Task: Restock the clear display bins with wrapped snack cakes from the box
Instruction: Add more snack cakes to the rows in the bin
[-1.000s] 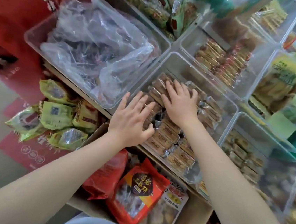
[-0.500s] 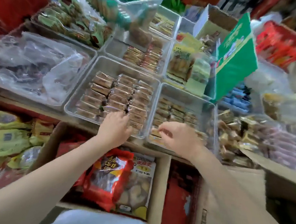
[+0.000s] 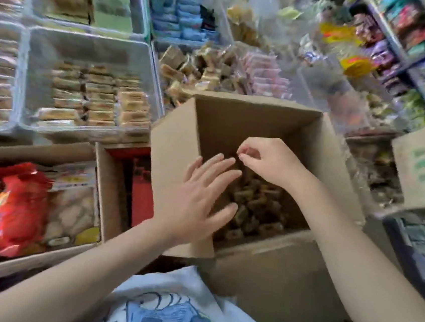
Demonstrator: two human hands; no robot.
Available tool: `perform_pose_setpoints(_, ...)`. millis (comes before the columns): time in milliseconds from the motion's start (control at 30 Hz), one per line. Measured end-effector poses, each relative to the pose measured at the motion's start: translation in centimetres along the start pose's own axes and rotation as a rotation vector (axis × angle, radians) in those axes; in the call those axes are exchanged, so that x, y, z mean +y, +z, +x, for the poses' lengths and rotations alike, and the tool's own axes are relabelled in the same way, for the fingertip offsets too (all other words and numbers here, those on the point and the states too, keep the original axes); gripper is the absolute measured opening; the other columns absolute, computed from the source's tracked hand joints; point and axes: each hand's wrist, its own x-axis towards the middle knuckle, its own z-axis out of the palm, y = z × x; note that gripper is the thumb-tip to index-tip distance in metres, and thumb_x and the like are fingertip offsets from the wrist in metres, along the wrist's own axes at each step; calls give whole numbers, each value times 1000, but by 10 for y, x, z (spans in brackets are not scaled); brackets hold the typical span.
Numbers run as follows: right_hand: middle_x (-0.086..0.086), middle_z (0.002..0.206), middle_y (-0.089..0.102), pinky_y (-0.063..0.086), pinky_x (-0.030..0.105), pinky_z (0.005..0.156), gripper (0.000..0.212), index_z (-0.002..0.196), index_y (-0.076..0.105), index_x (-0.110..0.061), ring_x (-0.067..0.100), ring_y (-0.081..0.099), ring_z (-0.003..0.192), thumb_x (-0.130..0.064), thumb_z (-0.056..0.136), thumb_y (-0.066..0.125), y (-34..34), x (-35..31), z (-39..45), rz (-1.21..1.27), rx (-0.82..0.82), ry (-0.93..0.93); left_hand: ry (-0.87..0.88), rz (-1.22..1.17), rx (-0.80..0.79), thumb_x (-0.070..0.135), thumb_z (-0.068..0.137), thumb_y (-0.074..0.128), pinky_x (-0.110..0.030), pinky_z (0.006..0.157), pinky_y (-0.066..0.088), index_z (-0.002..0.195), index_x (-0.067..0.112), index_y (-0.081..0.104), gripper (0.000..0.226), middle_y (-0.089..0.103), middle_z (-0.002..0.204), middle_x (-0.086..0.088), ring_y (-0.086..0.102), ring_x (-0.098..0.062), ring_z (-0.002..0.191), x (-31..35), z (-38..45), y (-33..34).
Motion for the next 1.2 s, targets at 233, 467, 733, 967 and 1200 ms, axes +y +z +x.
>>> perform_pose_setpoints(233,-2,93,58,43,29,69,13,104,65,-20,23,62,91,-21,96,55,91,73,43,-323,-511,-46,-135,178,66,46,98,43,-36,126,2,131,26,62,43,67,126,8,51,-10,129,12,21,26)
perform_pose_setpoints(467,10,130,59,50,32,89,31,131,57,-8,26,60,117,-12,104,43,157,134,72,-620,-699,-70,-193,335,36,43,94,48,-32,125,3,131,25,64,44,68,123,7,52,-13,126,18,25,24)
perform_pose_setpoints(733,11,115,66,48,28,74,25,109,64,-13,24,61,91,-34,96,61,156,140,91,-298,-642,-20,-211,343,56,41,93,48,-31,126,-2,129,28,64,41,63,133,7,44,-15,136,7,35,18)
perform_pose_setpoints(967,20,119,61,59,38,82,47,131,44,-14,29,70,100,-7,90,65,49,75,80,980,-462,28,-322,177,228,56,90,44,-38,126,6,154,28,33,71,15,167,7,6,-13,155,-17,55,2)
perform_pose_setpoints(1200,9,116,68,56,42,93,47,126,49,-11,26,65,114,-1,87,72,-12,-12,49,1122,-260,-234,-382,-550,395,39,84,79,-27,88,56,121,35,64,40,71,111,20,66,-1,106,-31,58,-62)
